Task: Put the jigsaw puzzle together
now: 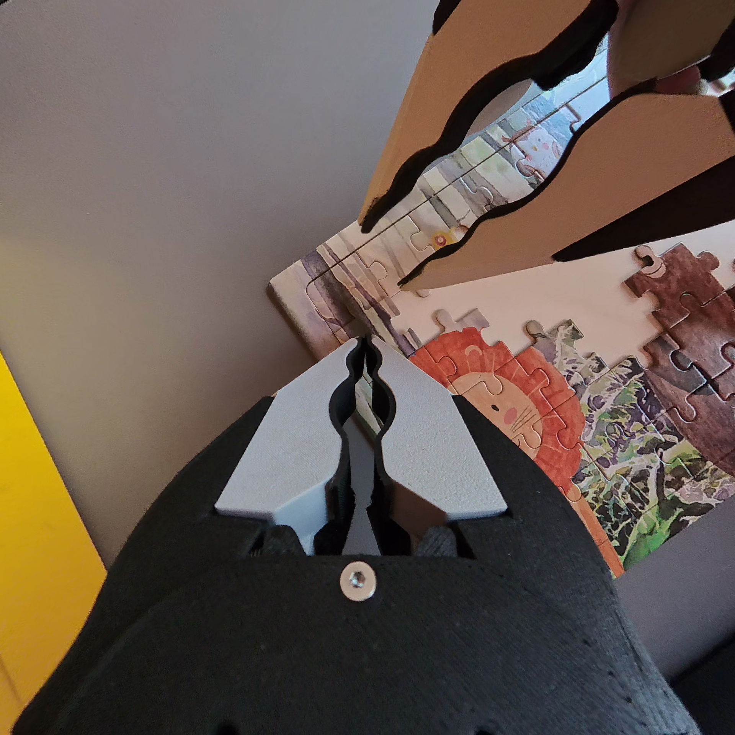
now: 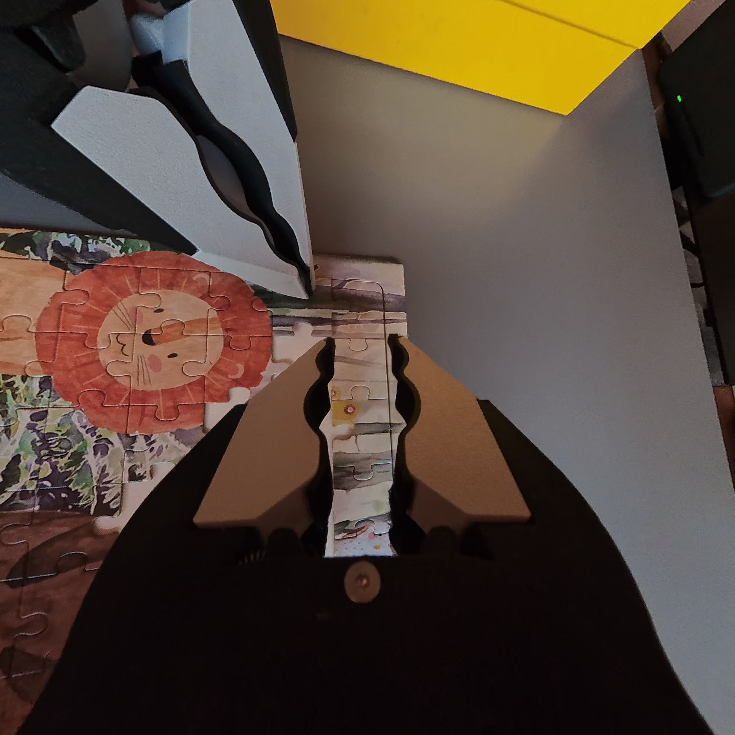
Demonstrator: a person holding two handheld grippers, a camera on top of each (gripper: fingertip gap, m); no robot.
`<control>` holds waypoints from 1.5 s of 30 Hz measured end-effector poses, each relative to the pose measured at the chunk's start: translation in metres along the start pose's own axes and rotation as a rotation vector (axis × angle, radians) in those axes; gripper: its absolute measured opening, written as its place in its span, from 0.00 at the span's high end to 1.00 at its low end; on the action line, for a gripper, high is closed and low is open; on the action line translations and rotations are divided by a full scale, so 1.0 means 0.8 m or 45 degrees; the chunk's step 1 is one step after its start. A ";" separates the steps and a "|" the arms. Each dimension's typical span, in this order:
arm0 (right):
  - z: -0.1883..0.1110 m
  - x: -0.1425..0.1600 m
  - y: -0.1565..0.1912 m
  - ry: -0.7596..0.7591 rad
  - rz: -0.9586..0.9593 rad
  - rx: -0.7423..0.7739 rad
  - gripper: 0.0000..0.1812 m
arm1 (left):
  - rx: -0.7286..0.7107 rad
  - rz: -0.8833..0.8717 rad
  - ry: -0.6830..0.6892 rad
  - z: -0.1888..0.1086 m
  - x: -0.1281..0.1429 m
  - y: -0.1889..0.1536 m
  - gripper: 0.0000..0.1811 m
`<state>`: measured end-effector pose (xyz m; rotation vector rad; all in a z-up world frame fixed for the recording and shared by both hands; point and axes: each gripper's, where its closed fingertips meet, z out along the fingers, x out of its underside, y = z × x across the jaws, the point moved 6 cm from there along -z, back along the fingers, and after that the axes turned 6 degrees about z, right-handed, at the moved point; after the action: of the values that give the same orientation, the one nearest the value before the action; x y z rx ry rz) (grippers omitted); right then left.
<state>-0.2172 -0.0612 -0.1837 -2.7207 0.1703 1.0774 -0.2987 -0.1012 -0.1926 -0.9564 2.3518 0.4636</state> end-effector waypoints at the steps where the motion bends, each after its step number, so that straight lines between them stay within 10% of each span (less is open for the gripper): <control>1: 0.000 -0.001 0.000 -0.007 0.004 -0.005 0.85 | 0.003 -0.003 0.000 0.000 0.000 0.000 1.00; 45: 0.017 0.002 0.022 -0.020 0.223 -0.304 0.85 | -0.008 -0.055 0.024 -0.003 0.011 0.012 1.00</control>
<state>-0.2284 -0.0753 -0.1969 -2.9530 0.3001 1.2387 -0.3115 -0.1003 -0.1950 -1.0163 2.3427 0.4467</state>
